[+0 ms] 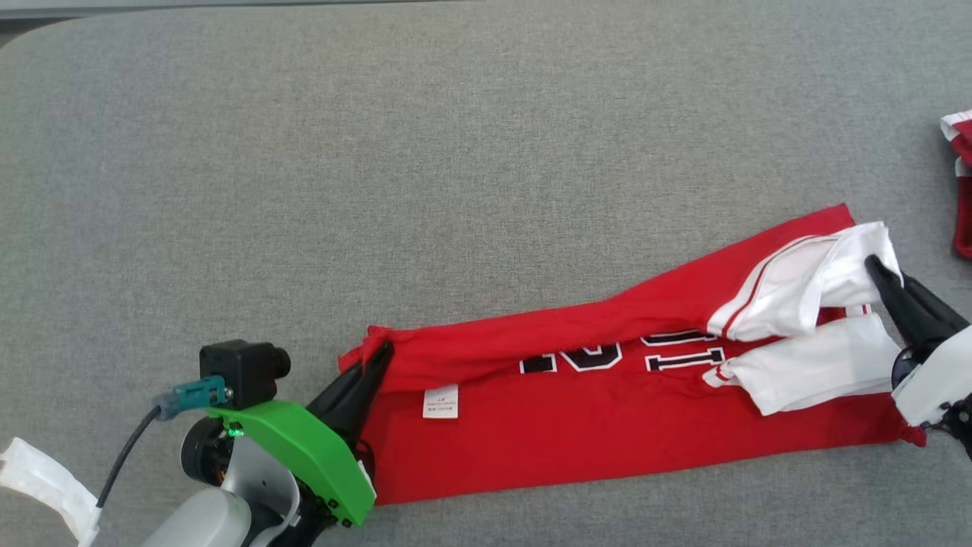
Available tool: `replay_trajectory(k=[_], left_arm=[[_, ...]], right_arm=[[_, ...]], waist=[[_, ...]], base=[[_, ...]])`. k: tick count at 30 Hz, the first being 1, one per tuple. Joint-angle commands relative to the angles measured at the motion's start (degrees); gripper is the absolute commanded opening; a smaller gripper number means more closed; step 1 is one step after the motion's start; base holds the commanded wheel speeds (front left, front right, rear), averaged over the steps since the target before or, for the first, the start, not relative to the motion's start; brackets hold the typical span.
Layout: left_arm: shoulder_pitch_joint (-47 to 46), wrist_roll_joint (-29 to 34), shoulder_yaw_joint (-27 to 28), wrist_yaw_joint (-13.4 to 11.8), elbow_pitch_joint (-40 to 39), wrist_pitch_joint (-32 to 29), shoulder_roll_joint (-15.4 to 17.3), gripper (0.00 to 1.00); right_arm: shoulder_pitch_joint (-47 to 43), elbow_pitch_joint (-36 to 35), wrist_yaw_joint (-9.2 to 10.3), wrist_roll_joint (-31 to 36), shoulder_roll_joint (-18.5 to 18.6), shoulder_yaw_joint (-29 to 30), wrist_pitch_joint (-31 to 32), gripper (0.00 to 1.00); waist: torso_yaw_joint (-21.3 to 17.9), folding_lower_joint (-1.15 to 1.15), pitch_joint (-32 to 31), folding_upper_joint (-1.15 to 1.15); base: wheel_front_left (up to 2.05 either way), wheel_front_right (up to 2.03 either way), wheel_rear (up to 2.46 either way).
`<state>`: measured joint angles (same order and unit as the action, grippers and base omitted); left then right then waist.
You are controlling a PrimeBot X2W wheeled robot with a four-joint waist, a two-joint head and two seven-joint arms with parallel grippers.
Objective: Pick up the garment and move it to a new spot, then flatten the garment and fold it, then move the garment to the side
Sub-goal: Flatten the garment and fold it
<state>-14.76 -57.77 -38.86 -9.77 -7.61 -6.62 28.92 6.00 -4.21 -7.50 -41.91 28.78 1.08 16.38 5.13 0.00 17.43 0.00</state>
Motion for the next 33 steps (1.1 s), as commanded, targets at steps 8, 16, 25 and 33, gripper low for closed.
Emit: replay_trajectory(k=[8,16,25,33], left_arm=[[2.3,0.4,-1.0,-0.7,1.2,1.2,-0.8,0.00],[3.4,0.0,-0.3,-1.0,2.4,2.7,-0.6,0.00],[4.7,0.5,-0.8,-1.4,4.5,3.6,-0.8,0.40],[8.1,3.1,-1.2,-3.4,8.7,7.3,-0.8,1.00]], right_arm=[[-2.2,1.8,0.03,2.0,-3.5,-0.5,-2.1,0.00],[-4.0,0.9,0.03,1.3,-4.3,0.2,-2.9,0.00],[-6.3,1.4,0.03,1.9,-5.4,0.0,-1.2,0.07],[-7.9,3.0,0.03,5.1,-4.2,-0.4,0.4,1.00]], waist=[[-1.0,0.00,-1.2,0.00],[-1.1,0.00,-2.2,0.00],[-1.9,0.00,-3.0,0.00],[-2.3,0.00,-4.1,0.00]], base=[[0.00,0.00,0.00],[0.00,0.00,0.00],[0.00,0.00,0.00],[0.00,0.00,0.00]])
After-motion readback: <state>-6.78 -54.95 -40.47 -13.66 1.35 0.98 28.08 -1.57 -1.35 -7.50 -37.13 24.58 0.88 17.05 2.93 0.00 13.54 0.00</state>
